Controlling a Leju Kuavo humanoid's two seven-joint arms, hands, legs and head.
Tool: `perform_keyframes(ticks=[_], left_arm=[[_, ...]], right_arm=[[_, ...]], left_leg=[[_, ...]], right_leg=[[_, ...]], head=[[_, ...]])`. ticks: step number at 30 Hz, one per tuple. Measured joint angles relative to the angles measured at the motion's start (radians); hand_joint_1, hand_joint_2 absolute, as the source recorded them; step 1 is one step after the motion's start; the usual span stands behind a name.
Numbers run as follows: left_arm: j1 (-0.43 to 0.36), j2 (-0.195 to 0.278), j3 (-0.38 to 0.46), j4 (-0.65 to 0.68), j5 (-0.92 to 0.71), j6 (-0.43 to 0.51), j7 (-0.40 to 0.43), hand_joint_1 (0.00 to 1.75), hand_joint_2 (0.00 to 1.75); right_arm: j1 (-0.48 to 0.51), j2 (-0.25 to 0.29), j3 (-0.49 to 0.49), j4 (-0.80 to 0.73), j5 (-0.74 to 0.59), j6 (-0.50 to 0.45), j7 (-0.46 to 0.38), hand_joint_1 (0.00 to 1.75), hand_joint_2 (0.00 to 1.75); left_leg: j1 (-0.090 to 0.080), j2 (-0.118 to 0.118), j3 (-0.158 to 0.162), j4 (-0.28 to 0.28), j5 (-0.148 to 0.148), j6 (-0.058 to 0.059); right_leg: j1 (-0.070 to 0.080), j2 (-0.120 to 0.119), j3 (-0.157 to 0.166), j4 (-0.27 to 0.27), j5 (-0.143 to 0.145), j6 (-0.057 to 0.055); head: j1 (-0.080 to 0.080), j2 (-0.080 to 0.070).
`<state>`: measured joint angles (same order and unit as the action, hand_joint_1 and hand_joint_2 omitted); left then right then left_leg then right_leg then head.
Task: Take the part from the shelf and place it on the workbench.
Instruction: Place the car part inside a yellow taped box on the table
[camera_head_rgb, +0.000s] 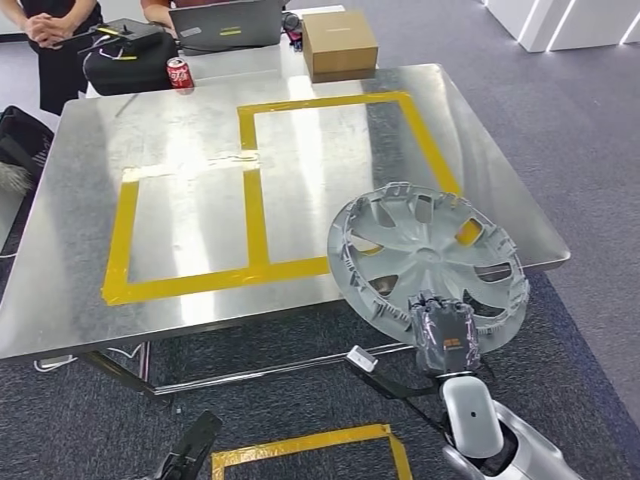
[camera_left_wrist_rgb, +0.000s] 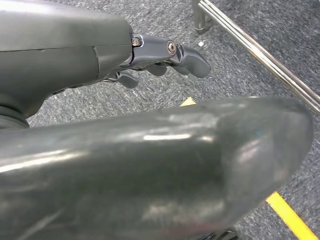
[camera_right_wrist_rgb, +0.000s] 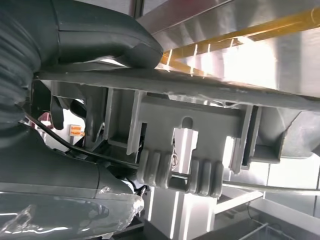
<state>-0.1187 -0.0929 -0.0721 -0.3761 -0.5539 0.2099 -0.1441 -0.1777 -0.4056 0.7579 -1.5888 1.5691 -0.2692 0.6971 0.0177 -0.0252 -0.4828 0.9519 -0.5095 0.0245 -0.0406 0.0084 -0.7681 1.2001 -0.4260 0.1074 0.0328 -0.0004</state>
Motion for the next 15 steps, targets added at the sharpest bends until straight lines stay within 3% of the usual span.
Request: perform_keyframes(ticks=[2, 3, 5, 6, 8, 10, 11, 13, 15], left_arm=[[0.004, 0.0, 0.0, 0.0, 0.0, 0.001, 0.003, 0.0, 0.0], [0.005, 0.0, 0.0, 0.0, 0.0, 0.002, 0.005, 0.0, 0.0], [0.007, 0.0, 0.0, 0.0, 0.0, 0.006, 0.009, 0.0, 0.0], [0.006, 0.0, 0.0, 0.0, 0.0, 0.008, 0.01, 0.0, 0.0], [0.003, 0.002, 0.0, 0.001, 0.0, 0.011, 0.011, 0.0, 0.0], [-0.002, 0.002, 0.0, 0.001, 0.0, 0.013, 0.015, 0.0, 0.0], [-0.003, 0.002, 0.0, 0.001, 0.0, 0.015, 0.018, 0.0, 0.0], [-0.005, 0.002, 0.0, 0.001, -0.001, 0.017, 0.027, 0.0, 0.0], [0.001, 0.001, 0.0, 0.003, -0.002, 0.017, 0.031, 0.0, 0.0]], right_arm=[[0.007, 0.0, 0.0, 0.0, -0.001, -0.001, 0.001, 1.75, 1.75], [0.011, 0.0, -0.001, 0.0, -0.001, -0.001, 0.001, 1.75, 1.75], [0.016, 0.0, -0.002, -0.001, -0.001, -0.001, 0.002, 1.75, 1.75], [0.016, 0.0, -0.002, -0.001, -0.001, -0.001, 0.001, 1.75, 1.75], [0.015, 0.0, -0.001, -0.003, 0.0, -0.003, 0.0, 1.75, 1.75], [0.016, 0.0, -0.002, -0.006, 0.0, -0.004, 0.001, 1.75, 1.75], [0.017, 0.0, -0.003, -0.008, 0.0, -0.004, 0.001, 1.75, 1.75], [0.018, -0.001, -0.005, -0.009, 0.001, -0.004, 0.002, 1.75, 1.75], [0.022, -0.001, -0.004, -0.009, 0.001, -0.004, 0.002, 1.75, 1.75]], left_leg=[[-0.002, 0.001, 0.019, 0.001, -0.009, -0.002], [-0.001, 0.001, 0.032, 0.001, -0.015, -0.005], [0.003, 0.001, 0.062, 0.002, -0.038, -0.017], [0.004, 0.0, 0.074, 0.002, -0.05, -0.023], [0.002, 0.0, 0.083, -0.003, -0.066, -0.037], [0.002, 0.001, 0.086, -0.007, -0.064, -0.048], [0.002, 0.003, 0.08, 0.01, -0.056, -0.053], [0.001, 0.007, 0.027, 0.107, -0.052, -0.056], [-0.002, 0.01, -0.053, 0.233, -0.107, -0.053]], right_leg=[[0.002, 0.0, -0.044, 0.076, -0.013, -0.003], [0.002, -0.001, -0.039, 0.057, 0.003, -0.003], [0.001, -0.004, 0.014, -0.067, 0.062, 0.001], [0.003, -0.007, 0.038, -0.124, 0.078, -0.001], [0.008, -0.007, 0.06, -0.171, 0.08, -0.019], [0.011, -0.005, 0.065, -0.167, 0.062, -0.046], [0.011, -0.005, 0.071, -0.169, 0.057, -0.054], [0.01, -0.006, 0.093, -0.179, 0.048, -0.067], [0.011, -0.005, 0.122, -0.193, 0.033, -0.074]], head=[[0.0, 0.0], [0.0, 0.0], [0.001, 0.0], [0.001, 0.0], [0.001, 0.0], [0.0, 0.0], [-0.001, 0.0], [-0.002, 0.0], [-0.003, 0.0]])
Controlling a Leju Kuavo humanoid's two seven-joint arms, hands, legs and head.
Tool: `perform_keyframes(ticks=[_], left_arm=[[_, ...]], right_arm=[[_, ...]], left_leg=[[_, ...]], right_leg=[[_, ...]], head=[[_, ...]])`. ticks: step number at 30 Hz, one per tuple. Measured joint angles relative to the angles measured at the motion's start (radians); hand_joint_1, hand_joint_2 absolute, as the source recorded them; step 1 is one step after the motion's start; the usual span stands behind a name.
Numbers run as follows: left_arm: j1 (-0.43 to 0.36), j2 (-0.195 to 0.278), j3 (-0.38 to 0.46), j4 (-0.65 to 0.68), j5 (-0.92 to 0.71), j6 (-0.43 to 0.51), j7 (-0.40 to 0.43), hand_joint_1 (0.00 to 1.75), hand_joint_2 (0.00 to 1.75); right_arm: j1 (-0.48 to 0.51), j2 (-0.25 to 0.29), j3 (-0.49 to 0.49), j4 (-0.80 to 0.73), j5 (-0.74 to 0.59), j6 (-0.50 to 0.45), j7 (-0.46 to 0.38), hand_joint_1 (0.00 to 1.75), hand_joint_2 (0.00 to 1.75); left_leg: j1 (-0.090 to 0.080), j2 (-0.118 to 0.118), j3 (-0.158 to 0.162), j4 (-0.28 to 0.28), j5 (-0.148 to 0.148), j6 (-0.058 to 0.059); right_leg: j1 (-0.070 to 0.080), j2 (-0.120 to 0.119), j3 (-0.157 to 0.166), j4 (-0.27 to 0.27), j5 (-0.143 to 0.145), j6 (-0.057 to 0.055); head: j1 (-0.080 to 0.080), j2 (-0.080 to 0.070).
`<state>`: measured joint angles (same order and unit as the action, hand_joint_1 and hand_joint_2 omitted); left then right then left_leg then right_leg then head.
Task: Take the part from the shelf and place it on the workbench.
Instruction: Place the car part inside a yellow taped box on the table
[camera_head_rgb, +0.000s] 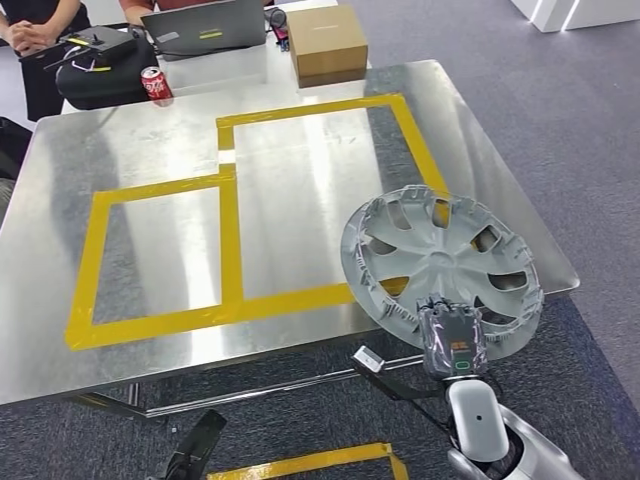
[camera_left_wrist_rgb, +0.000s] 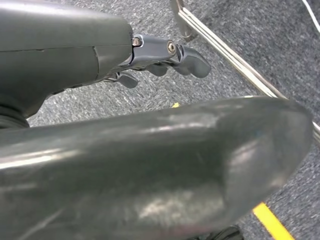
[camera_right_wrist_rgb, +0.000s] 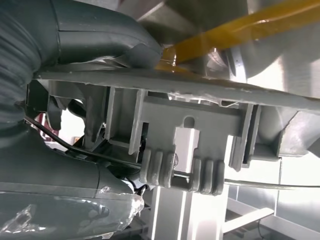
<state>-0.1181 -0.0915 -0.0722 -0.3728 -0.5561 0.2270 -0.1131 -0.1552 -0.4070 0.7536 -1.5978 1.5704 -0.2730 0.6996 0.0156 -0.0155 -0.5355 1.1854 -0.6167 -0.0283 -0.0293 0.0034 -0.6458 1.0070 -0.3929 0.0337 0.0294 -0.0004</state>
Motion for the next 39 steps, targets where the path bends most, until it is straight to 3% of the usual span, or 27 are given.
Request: perform_keyframes(ticks=[2, 3, 4, 6, 7, 8, 9, 12, 16, 18, 23, 32, 36, 39], left_arm=[[0.006, 0.0, 0.0, 0.002, 0.0, 0.0, -0.001, 0.0, 0.0], [0.008, 0.0, 0.0, 0.002, 0.0, 0.0, -0.002, 0.0, 0.0], [0.009, 0.0, 0.0, 0.002, 0.0, 0.0, -0.003, 0.0, 0.0], [0.01, 0.001, 0.0, 0.002, 0.0, 0.0, -0.005, 0.0, 0.0], [0.011, 0.001, 0.0, 0.003, 0.0, 0.0, -0.006, 0.0, 0.0], [0.013, 0.0, 0.0, 0.003, 0.0, 0.0, -0.007, 0.0, 0.0], [0.013, -0.001, 0.0, 0.004, 0.0, -0.001, -0.008, 0.0, 0.0], [0.009, -0.002, 0.0, 0.004, 0.0, -0.001, -0.014, 0.0, 0.0], [0.008, -0.001, 0.0, 0.004, 0.002, -0.004, -0.02, 0.0, 0.0], [0.009, -0.001, 0.0, 0.004, 0.002, -0.01, -0.021, 0.0, 0.0], [0.01, -0.001, 0.0, 0.004, 0.004, -0.021, -0.022, 0.0, 0.0], [0.008, -0.001, 0.0, 0.004, 0.008, -0.03, -0.022, 0.0, 0.0], [0.007, -0.001, 0.0, 0.004, 0.012, -0.038, -0.022, 0.0, 1.75], [0.007, -0.001, 0.0, 0.004, 0.012, -0.038, -0.022, 0.0, 1.75]], right_arm=[[0.007, 0.0, 0.002, 0.0, 0.0, 0.0, 0.0, 1.75, 1.75], [0.01, 0.0, 0.002, 0.0, 0.0, 0.001, 0.0, 1.75, 1.75], [0.011, 0.0, 0.002, 0.0, 0.0, 0.001, 0.0, 1.75, 1.75], [0.011, 0.0, 0.002, -0.001, -0.001, 0.001, 0.0, 1.75, 1.75], [0.012, 0.0, 0.002, -0.002, -0.001, 0.001, 0.0, 1.75, 1.75], [0.012, 0.0, 0.002, -0.004, -0.001, 0.001, 0.0, 1.75, 1.75], [0.012, 0.0, 0.002, -0.005, -0.001, 0.001, 0.0, 1.75, 1.75], [0.013, 0.001, 0.002, -0.008, -0.002, 0.001, 0.0, 1.75, 1.75], [0.014, 0.002, 0.002, -0.011, -0.002, -0.001, -0.002, 1.75, 1.75], [0.014, 0.002, 0.003, -0.012, -0.002, -0.003, -0.002, 1.75, 1.75], [0.018, 0.002, 0.004, -0.012, -0.002, -0.007, -0.002, 1.75, 1.75], [0.02, 0.002, 0.004, -0.016, -0.002, -0.008, -0.001, 1.75, 1.75], [0.02, 0.002, 0.004, -0.022, -0.001, -0.008, -0.001, 0.0, 0.0], [0.018, 0.002, 0.003, -0.026, 0.0, -0.009, -0.001, 0.0, 0.0]], left_leg=[[-0.002, 0.0, -0.057, 0.056, -0.063, 0.003], [-0.003, 0.0, -0.071, 0.045, -0.059, 0.003], [-0.002, 0.001, -0.077, 0.008, -0.021, 0.004], [-0.001, 0.004, -0.081, -0.112, 0.113, 0.005], [-0.001, 0.006, -0.082, -0.161, 0.164, 0.006], [-0.001, 0.008, -0.085, -0.191, 0.199, 0.007], [-0.001, 0.008, -0.088, -0.204, 0.21, 0.006], [-0.002, 0.001, -0.088, -0.202, 0.218, 0.002], [-0.006, -0.005, -0.088, -0.202, 0.214, 0.012], [-0.008, -0.006, -0.088, -0.202, 0.213, 0.017], [-0.01, -0.006, -0.088, -0.201, 0.213, 0.022], [-0.008, -0.005, -0.086, -0.202, 0.216, 0.022], [-0.008, -0.005, -0.085, -0.202, 0.217, 0.022], [-0.008, -0.005, -0.084, -0.202, 0.217, 0.022]], right_leg=[[0.001, 0.003, 0.031, -0.01, -0.017, 0.0], [0.001, 0.005, 0.044, -0.012, -0.025, 0.0], [0.001, 0.006, 0.056, -0.013, -0.033, 0.001], [0.002, 0.007, 0.072, -0.011, -0.048, 0.007], [0.003, 0.008, 0.075, -0.01, -0.054, 0.013], [0.005, 0.009, 0.076, -0.009, -0.06, 0.019], [0.006, 0.01, 0.077, -0.007, -0.065, 0.021], [0.006, 0.006, 0.081, -0.01, -0.067, 0.013], [0.004, -0.004, 0.092, -0.028, -0.064, 0.015], [0.004, -0.005, 0.094, -0.034, -0.063, 0.018], [0.001, -0.005, 0.095, -0.039, -0.063, 0.04], [0.002, -0.005, 0.094, -0.034, -0.062, 0.042], [0.003, -0.005, 0.094, -0.033, -0.062, 0.042], [0.003, -0.005, 0.095, -0.033, -0.062, 0.042]], head=[[0.0, 0.0], [0.0, 0.0], [0.0, 0.0], [0.0, 0.0], [0.0, 0.0], [0.0, 0.0], [0.0, 0.0], [0.003, 0.0], [0.003, 0.0], [0.003, 0.0], [0.002, 0.0], [0.002, 0.0], [0.002, 0.0], [0.002, 0.0]])
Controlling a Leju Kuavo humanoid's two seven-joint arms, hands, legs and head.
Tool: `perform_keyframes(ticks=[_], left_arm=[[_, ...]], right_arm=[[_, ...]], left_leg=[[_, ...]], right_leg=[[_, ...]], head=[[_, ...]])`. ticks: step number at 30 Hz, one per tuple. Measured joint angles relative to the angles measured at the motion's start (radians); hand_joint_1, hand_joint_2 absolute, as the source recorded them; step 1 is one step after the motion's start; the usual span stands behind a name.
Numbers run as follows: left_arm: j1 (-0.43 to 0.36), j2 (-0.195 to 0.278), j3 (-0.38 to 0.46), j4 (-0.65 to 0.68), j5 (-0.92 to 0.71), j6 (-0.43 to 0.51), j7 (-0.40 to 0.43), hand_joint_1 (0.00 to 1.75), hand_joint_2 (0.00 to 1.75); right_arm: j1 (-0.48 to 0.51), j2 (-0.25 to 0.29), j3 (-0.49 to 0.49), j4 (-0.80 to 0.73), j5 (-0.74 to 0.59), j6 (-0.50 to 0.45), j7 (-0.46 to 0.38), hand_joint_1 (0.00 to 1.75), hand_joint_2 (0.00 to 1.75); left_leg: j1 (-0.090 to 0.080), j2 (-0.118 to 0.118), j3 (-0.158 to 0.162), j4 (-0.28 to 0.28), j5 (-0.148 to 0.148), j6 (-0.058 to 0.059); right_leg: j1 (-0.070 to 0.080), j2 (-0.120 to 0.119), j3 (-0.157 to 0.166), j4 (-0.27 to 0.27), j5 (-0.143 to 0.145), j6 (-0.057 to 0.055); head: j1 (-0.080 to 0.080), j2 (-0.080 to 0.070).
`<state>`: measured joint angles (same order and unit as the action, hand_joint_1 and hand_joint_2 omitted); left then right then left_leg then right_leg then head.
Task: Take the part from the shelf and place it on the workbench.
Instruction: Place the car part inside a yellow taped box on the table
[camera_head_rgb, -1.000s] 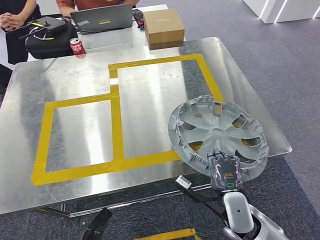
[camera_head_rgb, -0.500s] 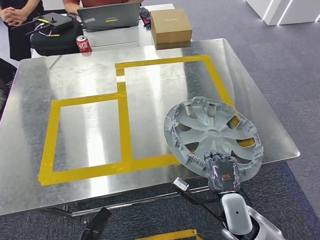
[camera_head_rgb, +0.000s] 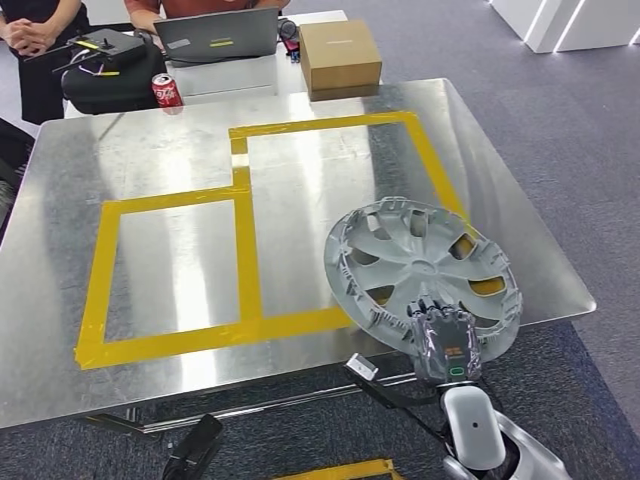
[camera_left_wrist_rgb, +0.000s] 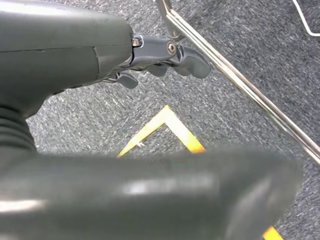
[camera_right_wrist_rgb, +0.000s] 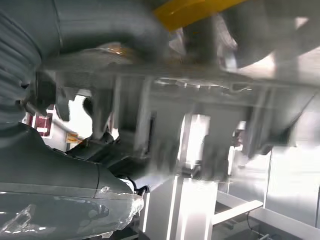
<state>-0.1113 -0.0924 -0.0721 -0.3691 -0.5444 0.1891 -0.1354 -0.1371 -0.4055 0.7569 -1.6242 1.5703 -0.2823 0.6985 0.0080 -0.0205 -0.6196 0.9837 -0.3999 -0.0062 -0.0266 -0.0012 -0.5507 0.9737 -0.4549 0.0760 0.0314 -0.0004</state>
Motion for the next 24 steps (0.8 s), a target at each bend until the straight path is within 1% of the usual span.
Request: perform_keyframes(ticks=[4, 24], left_arm=[[0.0, 0.0, 0.0, 0.0, 0.001, 0.004, 0.001, 0.0, 0.0], [-0.006, 0.002, 0.0, 0.0, -0.022, 0.034, 0.021, 0.0, 0.0]], right_arm=[[0.0, 0.0, 0.0, -0.004, 0.0, -0.001, 0.0, 0.0, 0.0], [0.004, 0.0, -0.004, -0.029, 0.0, 0.001, 0.0, 0.0, 0.0]], left_leg=[[0.0, 0.0, 0.001, 0.0, 0.0, 0.0], [0.0, 0.0, 0.003, 0.0, 0.0, 0.0]], right_leg=[[0.0, 0.0, 0.001, 0.0, 0.0, 0.0], [0.0, 0.0, 0.003, 0.0, 0.0, 0.0]], head=[[0.0, 0.0], [0.0, 0.0]])
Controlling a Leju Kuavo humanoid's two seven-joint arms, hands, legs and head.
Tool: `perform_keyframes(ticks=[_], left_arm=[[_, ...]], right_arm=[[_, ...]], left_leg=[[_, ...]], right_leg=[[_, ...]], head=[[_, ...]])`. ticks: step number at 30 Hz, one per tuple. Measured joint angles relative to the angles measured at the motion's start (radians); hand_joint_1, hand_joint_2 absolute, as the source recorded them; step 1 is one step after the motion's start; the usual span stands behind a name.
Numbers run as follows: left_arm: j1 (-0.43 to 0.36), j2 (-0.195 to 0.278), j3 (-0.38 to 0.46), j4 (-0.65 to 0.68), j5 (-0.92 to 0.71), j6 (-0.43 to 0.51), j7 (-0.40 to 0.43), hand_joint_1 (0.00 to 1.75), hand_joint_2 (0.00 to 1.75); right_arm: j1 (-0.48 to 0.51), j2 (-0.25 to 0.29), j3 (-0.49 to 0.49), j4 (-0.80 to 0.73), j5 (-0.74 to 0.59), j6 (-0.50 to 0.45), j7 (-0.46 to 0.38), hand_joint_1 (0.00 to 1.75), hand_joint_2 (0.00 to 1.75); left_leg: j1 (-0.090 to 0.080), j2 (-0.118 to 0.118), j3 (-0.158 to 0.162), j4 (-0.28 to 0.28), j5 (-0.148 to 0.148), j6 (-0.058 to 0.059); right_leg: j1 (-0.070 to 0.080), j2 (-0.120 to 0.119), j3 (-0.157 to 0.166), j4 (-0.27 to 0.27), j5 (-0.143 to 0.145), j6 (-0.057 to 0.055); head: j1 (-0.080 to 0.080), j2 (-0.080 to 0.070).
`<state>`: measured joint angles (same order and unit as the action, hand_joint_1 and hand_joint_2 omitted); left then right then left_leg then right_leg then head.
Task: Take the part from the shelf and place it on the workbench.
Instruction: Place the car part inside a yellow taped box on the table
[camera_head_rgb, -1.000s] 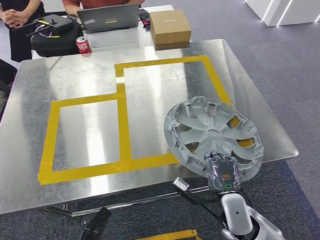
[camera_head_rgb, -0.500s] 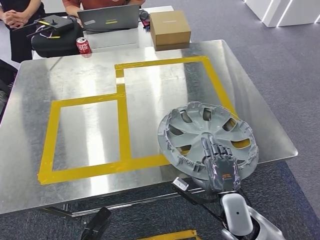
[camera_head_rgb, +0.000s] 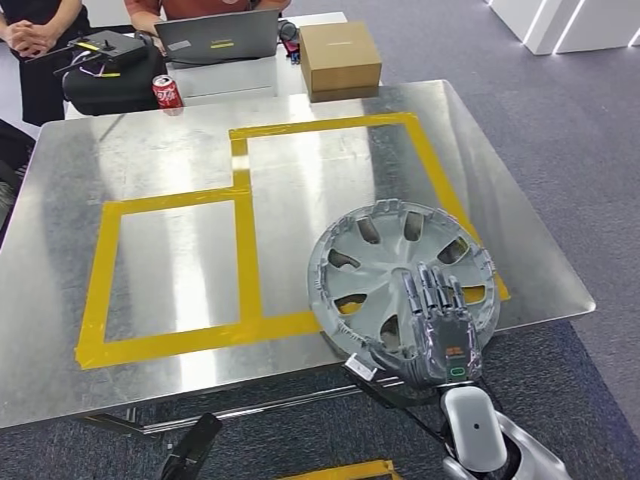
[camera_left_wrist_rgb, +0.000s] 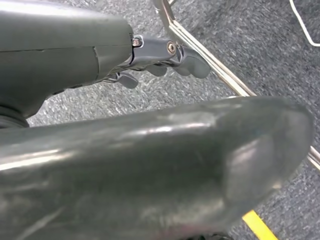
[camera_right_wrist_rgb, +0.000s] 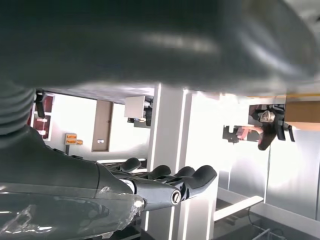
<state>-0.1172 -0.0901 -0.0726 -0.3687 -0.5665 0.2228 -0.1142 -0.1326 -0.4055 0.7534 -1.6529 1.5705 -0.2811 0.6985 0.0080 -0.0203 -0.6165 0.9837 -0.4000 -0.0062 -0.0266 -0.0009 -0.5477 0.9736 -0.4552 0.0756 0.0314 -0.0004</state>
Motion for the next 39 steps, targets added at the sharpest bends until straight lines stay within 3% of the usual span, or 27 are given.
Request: perform_keyframes(ticks=[17, 21, 25, 27, 30, 31, 32, 33, 34, 36, 37, 39], left_arm=[[-0.001, 0.002, -0.001, 0.0, -0.002, 0.004, 0.022, 0.0, 0.0], [-0.001, 0.003, 0.0, 0.0, 0.005, 0.004, 0.021, 0.0, 0.0], [-0.001, 0.005, 0.0, 0.0, 0.01, 0.004, 0.02, 0.0, 0.0], [-0.002, 0.006, 0.0, 0.0, 0.01, 0.005, 0.02, 0.0, 0.0], [-0.003, 0.006, 0.0, 0.0, 0.01, 0.005, 0.019, 0.0, 0.0], [-0.003, 0.006, 0.0, 0.0, 0.01, 0.005, 0.019, 0.0, 0.0], [-0.003, 0.006, 0.0, 0.0, 0.01, 0.005, 0.019, 0.0, 0.0], [-0.003, 0.006, 0.0, 0.0, 0.01, 0.005, 0.019, 0.0, 0.0], [-0.003, 0.005, 0.0, 0.0, 0.01, 0.005, 0.019, 0.0, 0.0], [-0.004, 0.006, 0.0, 0.0, 0.01, 0.005, 0.019, 0.0, 0.0], [-0.004, 0.006, 0.0, 0.001, 0.01, 0.005, 0.019, 0.0, 0.0], [-0.004, 0.006, 0.0, 0.001, 0.01, 0.005, 0.019, 0.0, 0.0]], right_arm=[[0.002, 0.0, -0.002, -0.012, 0.0, 0.0, 0.0, 0.0, 0.0], [0.003, 0.0, -0.002, -0.012, 0.0, 0.0, 0.0, 0.0, 0.0], [0.005, 0.0, -0.002, -0.016, 0.0, 0.0, 0.0, 0.0, 0.0], [0.005, 0.0, -0.003, -0.02, 0.0, -0.001, 0.0, 0.0, 0.0], [0.009, 0.0, -0.003, -0.02, 0.0, -0.002, 0.0, 0.0, 0.0], [0.012, 0.0, -0.003, -0.02, 0.0, -0.002, 0.0, 0.0, 0.0], [0.014, 0.0, -0.003, -0.02, 0.0, -0.002, 0.0, 0.0, 0.0], [0.015, 0.0, -0.003, -0.02, 0.0, -0.002, 0.0, 0.0, 0.0], [0.014, 0.0, -0.003, -0.021, 0.0, -0.002, 0.0, 0.0, 0.0], [0.013, 0.0, -0.004, -0.021, 0.0, -0.002, 0.0, 0.0, 0.0], [0.012, 0.0, -0.005, -0.021, 0.0, -0.002, 0.0, 0.0, 0.0], [0.012, 0.0, -0.005, -0.022, 0.001, -0.003, 0.0, 0.0, 0.0]], left_leg=[[-0.004, 0.0, 0.002, 0.001, -0.002, 0.002], [-0.008, 0.0, 0.001, 0.005, -0.007, 0.009], [-0.01, 0.001, 0.005, 0.004, -0.007, 0.023], [-0.006, 0.003, 0.011, -0.003, -0.001, 0.031], [-0.006, 0.004, 0.013, -0.005, -0.001, 0.035], [-0.006, 0.004, 0.013, -0.005, -0.001, 0.035], [-0.007, 0.004, 0.013, -0.005, 0.0, 0.034], [-0.006, 0.004, 0.013, -0.004, 0.0, 0.034], [-0.006, 0.003, 0.013, -0.002, 0.0, 0.031], [-0.006, 0.001, 0.011, 0.002, 0.001, 0.021], [-0.006, 0.0, 0.009, 0.005, 0.003, 0.014], [-0.007, -0.001, 0.005, 0.006, 0.011, -0.001]], right_leg=[[-0.002, 0.0, 0.002, -0.001, 0.0, 0.001], [-0.006, 0.0, 0.004, -0.002, -0.002, 0.007], [-0.012, 0.001, 0.007, -0.003, -0.004, 0.02], [-0.011, 0.001, -0.012, 0.043, -0.036, 0.021], [-0.007, 0.001, -0.105, 0.248, -0.134, 0.019], [-0.006, 0.001, -0.129, 0.298, -0.146, 0.018], [-0.005, 0.001, -0.135, 0.308, -0.138, 0.017], [-0.004, 0.001, -0.12, 0.277, -0.111, 0.015], [-0.004, 0.001, -0.086, 0.209, -0.073, 0.013], [-0.002, 0.003, -0.015, 0.077, -0.025, 0.008], [-0.001, 0.005, 0.005, 0.042, -0.017, 0.004], [0.004, 0.009, 0.003, 0.038, -0.012, -0.009]], head=[[0.0, 0.0], [0.0, 0.0], [0.0, 0.0], [0.002, 0.0], [0.004, 0.0], [0.004, 0.0], [0.004, 0.0], [0.004, 0.0], [0.005, 0.0], [0.004, 0.0], [0.004, 0.0], [0.003, 0.0]])
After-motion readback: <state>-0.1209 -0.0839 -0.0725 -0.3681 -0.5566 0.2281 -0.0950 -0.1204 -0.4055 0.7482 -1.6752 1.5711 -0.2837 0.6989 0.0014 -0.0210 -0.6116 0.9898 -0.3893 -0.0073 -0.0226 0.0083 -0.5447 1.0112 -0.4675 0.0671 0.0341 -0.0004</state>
